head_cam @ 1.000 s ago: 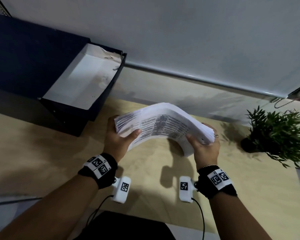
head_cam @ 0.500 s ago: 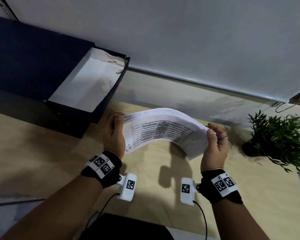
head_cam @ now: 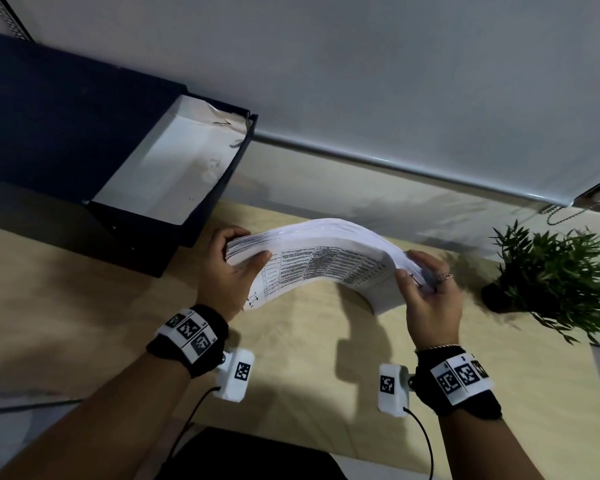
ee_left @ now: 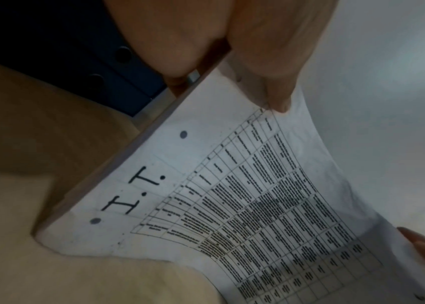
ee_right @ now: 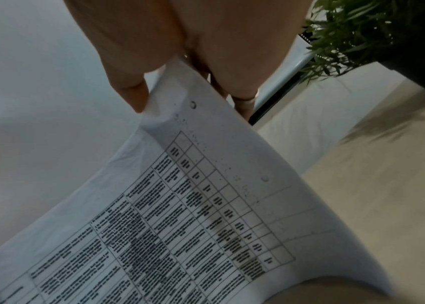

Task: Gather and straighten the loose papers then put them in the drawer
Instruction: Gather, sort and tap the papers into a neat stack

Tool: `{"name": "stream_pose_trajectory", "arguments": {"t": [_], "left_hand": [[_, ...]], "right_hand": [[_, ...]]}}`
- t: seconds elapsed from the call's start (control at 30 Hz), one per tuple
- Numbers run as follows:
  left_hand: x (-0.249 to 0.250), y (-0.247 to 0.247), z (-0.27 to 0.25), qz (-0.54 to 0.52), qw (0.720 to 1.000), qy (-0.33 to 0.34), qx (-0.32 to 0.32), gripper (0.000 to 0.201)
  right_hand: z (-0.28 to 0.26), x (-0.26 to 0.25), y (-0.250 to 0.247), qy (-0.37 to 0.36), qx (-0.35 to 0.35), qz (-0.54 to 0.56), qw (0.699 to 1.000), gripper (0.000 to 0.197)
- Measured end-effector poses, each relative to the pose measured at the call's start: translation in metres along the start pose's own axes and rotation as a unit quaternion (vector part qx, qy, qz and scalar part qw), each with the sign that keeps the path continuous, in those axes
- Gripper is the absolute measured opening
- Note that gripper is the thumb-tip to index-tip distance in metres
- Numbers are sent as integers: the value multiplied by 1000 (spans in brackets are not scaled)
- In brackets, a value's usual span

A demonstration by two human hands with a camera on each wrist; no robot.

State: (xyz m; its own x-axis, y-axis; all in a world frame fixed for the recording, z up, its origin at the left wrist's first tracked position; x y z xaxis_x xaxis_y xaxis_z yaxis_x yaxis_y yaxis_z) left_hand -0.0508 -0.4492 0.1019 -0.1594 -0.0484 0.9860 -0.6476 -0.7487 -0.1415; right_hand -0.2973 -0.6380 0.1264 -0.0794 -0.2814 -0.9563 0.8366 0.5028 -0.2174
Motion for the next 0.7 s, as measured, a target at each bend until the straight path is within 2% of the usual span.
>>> {"name": "stream_pose_trajectory", "arguments": {"t": [0.07, 0.17, 0.3, 0.43, 0.5, 0.63, 0.7], "left_hand": [[0, 0, 1, 17, 1000, -6, 11, 40], [-4, 0, 4, 29, 999, -19, 13, 33], [-6, -1, 8, 28, 999, -31, 9, 29], [-2, 0, 9, 45, 999, -22, 9, 23], [-2, -1, 10, 54, 998, -20, 12, 23], [-2, -2, 11, 58, 998, -29, -1, 23], [-6, -2, 12, 44, 997, -59, -22, 26]], "right_hand": [[-1, 0, -2, -28, -19, -26, 999, 29], [-2, 1, -4, -29, -11, -16, 999, 27], [-5, 2, -5, -3, 13, 25, 1000, 51], [-8, 11, -7, 9, 48, -1, 999, 33], [-7, 13, -8, 15, 68, 23, 997, 33], [2, 14, -11, 36, 64, 69, 995, 44], [4, 17, -10, 67, 46, 70, 994, 55]]}}
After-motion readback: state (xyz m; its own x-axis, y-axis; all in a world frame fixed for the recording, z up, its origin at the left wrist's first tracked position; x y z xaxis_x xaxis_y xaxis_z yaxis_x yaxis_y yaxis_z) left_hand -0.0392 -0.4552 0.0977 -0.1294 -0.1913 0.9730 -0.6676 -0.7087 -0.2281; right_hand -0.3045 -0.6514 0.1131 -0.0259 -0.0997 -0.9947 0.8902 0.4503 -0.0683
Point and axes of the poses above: each hand's wrist, its own z-axis towards the middle knuckle, its own y-axis out of the palm, x = y × z, the point moved 2 cm from there along z, towards the middle knuckle, and after that the axes turned 11 degrees about -x, right-handed, at the moved point
